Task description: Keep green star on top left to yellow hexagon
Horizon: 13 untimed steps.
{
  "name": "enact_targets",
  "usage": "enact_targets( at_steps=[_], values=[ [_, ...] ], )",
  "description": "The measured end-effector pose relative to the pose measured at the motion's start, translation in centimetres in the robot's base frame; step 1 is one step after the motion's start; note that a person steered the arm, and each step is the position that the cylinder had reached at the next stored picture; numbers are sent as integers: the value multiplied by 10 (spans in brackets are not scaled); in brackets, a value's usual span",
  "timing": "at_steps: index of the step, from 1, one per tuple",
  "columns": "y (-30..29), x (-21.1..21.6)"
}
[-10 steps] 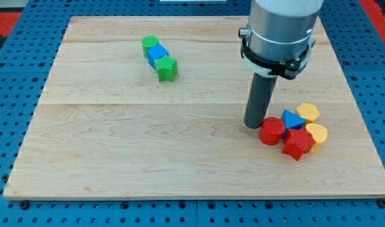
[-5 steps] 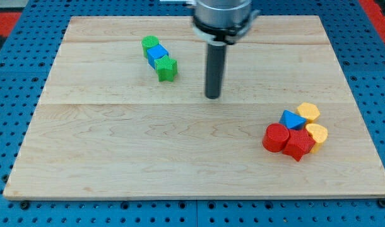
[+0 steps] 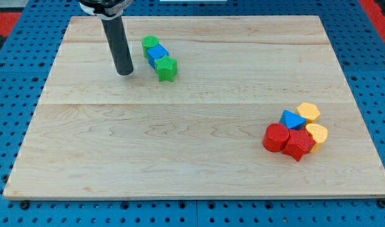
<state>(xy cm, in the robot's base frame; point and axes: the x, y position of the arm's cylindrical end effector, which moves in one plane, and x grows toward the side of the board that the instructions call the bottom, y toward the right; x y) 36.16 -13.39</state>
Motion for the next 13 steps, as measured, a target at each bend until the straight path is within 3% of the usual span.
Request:
enact_targets(
  at_steps=[7, 9, 12, 13],
  values=[
    [181, -24],
    [192, -78],
    [211, -73],
    [211, -47]
  ],
)
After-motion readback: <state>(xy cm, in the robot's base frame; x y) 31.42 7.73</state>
